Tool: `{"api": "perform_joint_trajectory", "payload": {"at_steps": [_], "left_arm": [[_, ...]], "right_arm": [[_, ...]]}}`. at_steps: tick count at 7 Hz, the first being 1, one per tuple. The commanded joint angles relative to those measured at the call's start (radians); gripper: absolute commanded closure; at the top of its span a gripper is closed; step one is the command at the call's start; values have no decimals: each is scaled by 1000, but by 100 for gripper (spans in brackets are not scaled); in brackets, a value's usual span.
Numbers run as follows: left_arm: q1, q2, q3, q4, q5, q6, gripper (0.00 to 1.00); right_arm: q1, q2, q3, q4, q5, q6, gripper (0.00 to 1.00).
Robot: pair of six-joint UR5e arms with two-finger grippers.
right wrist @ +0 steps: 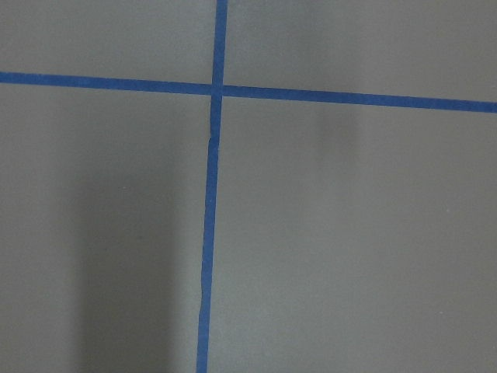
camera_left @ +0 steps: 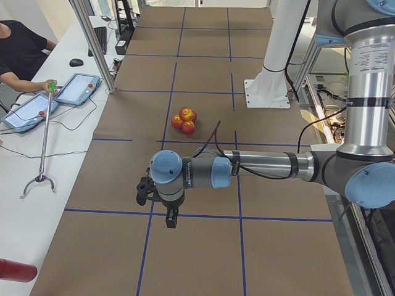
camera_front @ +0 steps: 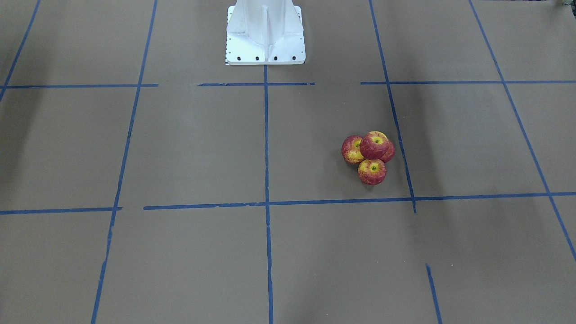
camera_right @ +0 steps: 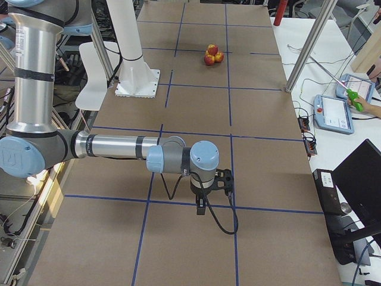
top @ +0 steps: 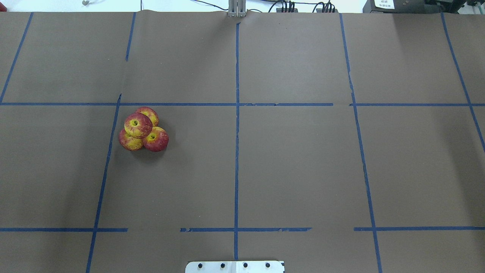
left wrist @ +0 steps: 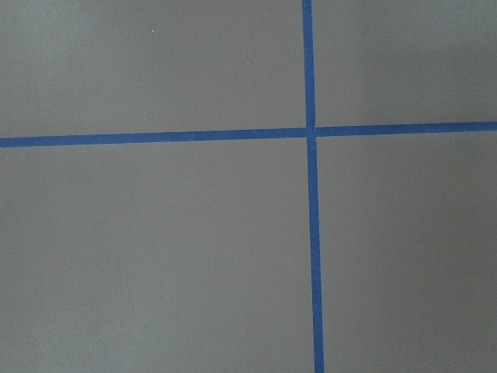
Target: Stack apples
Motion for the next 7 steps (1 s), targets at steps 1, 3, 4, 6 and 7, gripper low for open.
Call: {"api": "perform_joint_trajectory", "payload": {"at_steps": [1,3,4,6,7], "left_arm": [[2,4,-1,-1,-3,0,0],[2,-2,3,2,-2,-2,0],[2,-8,9,5,6,-2,0],[2,-8,11,5,6,0,0],[2,-8,11,5,6,0,0]], "right_arm": [[0,0,0,-2,1,0,0],[0,0,0,0,1,0,0],[0,0,0,0,-1,0,0],[0,0,0,0,-1,0,0],[0,0,0,0,-1,0,0]]}}
